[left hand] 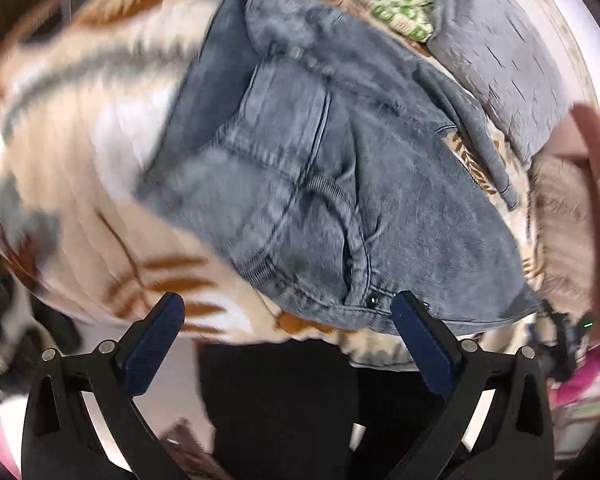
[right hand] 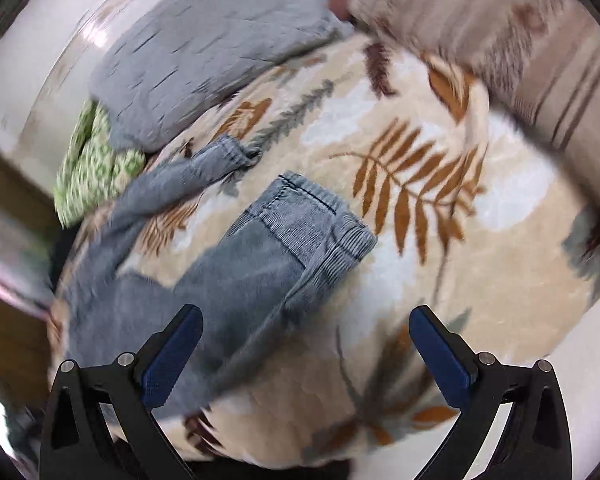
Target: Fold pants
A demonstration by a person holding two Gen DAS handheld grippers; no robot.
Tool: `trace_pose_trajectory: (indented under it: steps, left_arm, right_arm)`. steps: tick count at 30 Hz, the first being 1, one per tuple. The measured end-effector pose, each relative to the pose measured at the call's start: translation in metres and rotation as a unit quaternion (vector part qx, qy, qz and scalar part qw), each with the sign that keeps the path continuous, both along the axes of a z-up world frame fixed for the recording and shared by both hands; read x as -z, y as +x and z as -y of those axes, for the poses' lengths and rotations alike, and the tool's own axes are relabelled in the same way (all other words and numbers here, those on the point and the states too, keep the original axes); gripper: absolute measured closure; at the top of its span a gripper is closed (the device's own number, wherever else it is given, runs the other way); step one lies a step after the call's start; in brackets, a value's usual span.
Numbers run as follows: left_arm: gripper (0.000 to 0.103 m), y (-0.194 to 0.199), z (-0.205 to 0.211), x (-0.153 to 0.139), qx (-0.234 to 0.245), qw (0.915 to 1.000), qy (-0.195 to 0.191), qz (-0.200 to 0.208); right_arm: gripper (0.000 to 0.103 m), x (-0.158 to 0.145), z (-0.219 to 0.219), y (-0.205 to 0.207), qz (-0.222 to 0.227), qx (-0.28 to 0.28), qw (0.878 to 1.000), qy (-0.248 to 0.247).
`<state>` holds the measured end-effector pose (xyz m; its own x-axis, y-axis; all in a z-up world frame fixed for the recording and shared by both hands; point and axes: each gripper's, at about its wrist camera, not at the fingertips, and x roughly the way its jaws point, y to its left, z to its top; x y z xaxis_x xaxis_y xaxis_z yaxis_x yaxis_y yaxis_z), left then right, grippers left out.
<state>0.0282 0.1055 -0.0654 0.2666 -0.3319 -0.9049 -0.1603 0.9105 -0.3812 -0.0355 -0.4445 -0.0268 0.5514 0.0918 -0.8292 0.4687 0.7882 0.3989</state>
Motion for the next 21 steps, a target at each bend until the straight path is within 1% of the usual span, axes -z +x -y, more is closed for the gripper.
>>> trace_pose_trajectory:
  steps: [2, 3, 4, 5, 6, 7, 8, 9, 10, 11, 12, 13, 14, 15, 16, 17, 18, 21]
  left_arm:
    - [0.0, 0.002, 0.002, 0.014, -0.005, 0.9994, -0.029, -0.02]
    - [0.0, 0.004, 0.003, 0.019, -0.007, 0.9989, -0.039, -0.027]
    - [0.0, 0.006, 0.004, 0.023, -0.009, 0.9982, -0.049, -0.032]
    - [0.0, 0.009, 0.006, 0.028, -0.013, 0.9972, -0.064, -0.037]
    - [0.004, 0.013, 0.007, 0.033, -0.017, 0.9954, -0.085, -0.042]
    - [0.009, 0.016, 0.008, 0.036, -0.022, 0.9939, -0.097, -0.048]
    - [0.013, 0.021, 0.009, 0.039, -0.028, 0.9924, -0.107, -0.055]
    - [0.015, 0.025, 0.01, 0.037, -0.034, 0.992, -0.106, -0.058]
    - [0.026, 0.029, 0.012, 0.032, -0.037, 0.9925, -0.104, -0.053]
    - [0.042, 0.031, 0.013, 0.027, -0.038, 0.9931, -0.099, -0.05]
    - [0.082, 0.033, 0.013, 0.019, -0.034, 0.9929, -0.106, -0.041]
    - [0.089, 0.035, 0.012, 0.014, -0.027, 0.9921, -0.118, -0.034]
    - [0.088, 0.035, 0.012, 0.006, -0.023, 0.9908, -0.13, -0.029]
    - [0.088, 0.034, 0.013, 0.0, -0.022, 0.9913, -0.128, -0.021]
    - [0.087, 0.033, 0.014, -0.003, -0.019, 0.9922, -0.122, -0.016]
    - [0.087, 0.031, 0.016, -0.003, -0.015, 0.9935, -0.112, -0.016]
    - [0.087, 0.03, 0.017, 0.0, -0.014, 0.9941, -0.105, -0.021]
    - [0.086, 0.026, 0.018, 0.022, -0.01, 0.9948, -0.084, -0.056]
  right_arm:
    - [0.001, 0.013, 0.011, 0.008, 0.005, 0.02, 0.999, 0.041]
    - [0.001, 0.017, 0.015, 0.009, 0.011, 0.027, 0.998, 0.056]
    - [0.001, 0.024, 0.02, 0.013, 0.021, 0.036, 0.996, 0.082]
    - [0.002, 0.028, 0.022, 0.015, 0.025, 0.043, 0.994, 0.094]
    - [0.008, 0.032, 0.025, 0.016, 0.028, 0.05, 0.993, 0.105]
    - [0.013, 0.037, 0.027, 0.018, 0.031, 0.056, 0.991, 0.115]
    - [0.029, 0.041, 0.03, 0.021, 0.034, 0.058, 0.99, 0.124]
    - [0.059, 0.045, 0.033, 0.025, 0.033, 0.057, 0.989, 0.129]
    - [0.08, 0.046, 0.035, 0.028, 0.034, 0.052, 0.989, 0.133]
    - [0.098, 0.044, 0.039, 0.036, 0.035, 0.041, 0.989, 0.141]
    - [0.098, 0.038, 0.043, 0.04, 0.043, 0.036, 0.988, 0.143]
    - [0.098, 0.022, 0.048, 0.041, 0.072, 0.034, 0.987, 0.137]
    - [0.098, -0.005, 0.05, 0.039, 0.116, 0.027, 0.985, 0.122]
    - [0.098, -0.028, 0.05, 0.034, 0.148, 0.019, 0.984, 0.101]
    - [0.098, -0.043, 0.049, 0.029, 0.164, 0.011, 0.983, 0.08]
    - [0.098, -0.05, 0.047, 0.024, 0.165, 0.006, 0.985, 0.059]
    - [0.098, -0.049, 0.047, 0.022, 0.16, 0.004, 0.986, 0.05]
    - [0.097, -0.016, 0.045, 0.008, 0.087, 0.0, 0.996, 0.032]
